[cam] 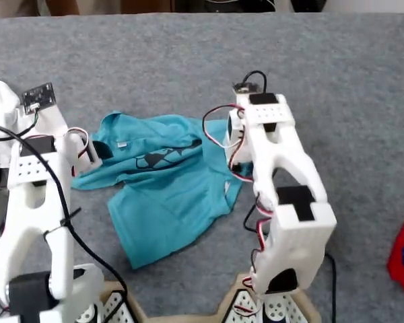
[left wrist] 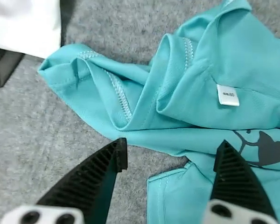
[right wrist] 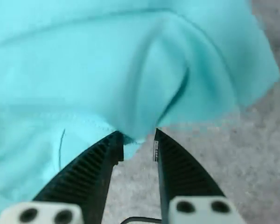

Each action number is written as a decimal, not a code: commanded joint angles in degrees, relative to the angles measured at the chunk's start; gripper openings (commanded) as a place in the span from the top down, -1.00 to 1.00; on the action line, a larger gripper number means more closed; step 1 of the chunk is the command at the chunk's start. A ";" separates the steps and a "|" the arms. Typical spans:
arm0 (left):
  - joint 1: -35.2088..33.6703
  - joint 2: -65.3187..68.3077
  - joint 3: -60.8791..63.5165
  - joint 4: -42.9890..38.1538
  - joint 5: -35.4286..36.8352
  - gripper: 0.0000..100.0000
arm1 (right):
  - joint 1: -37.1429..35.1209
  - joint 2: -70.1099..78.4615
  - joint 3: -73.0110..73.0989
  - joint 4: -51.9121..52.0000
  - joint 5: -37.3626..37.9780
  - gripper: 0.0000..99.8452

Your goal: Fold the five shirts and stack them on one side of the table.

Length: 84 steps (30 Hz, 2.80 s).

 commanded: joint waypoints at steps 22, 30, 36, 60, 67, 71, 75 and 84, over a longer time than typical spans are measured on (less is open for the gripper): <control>0.18 1.19 -4.04 1.49 0.18 0.50 | -0.48 2.68 -34.59 -3.08 2.29 0.99; 0.53 2.33 -9.32 -5.45 0.53 0.49 | 1.10 13.67 -35.21 -7.47 10.90 0.54; 0.62 16.66 -21.80 -9.49 0.53 0.50 | 2.33 14.81 -34.59 -8.70 12.75 0.33; 2.02 52.35 -72.26 33.23 -11.16 0.50 | 5.67 16.22 -30.81 -21.36 12.75 0.84; 3.96 52.35 -70.51 26.37 -11.25 0.73 | 5.67 16.22 -30.64 -21.36 12.75 0.84; 5.63 52.35 -66.55 21.89 -11.25 0.73 | 5.67 16.22 -30.64 -21.36 12.75 0.84; 6.33 52.35 -63.74 19.78 -11.25 0.73 | 5.67 16.22 -30.64 -21.45 12.75 0.84; 4.48 52.44 -63.12 20.13 -15.65 0.73 | 5.67 16.22 -30.64 -21.36 12.75 0.84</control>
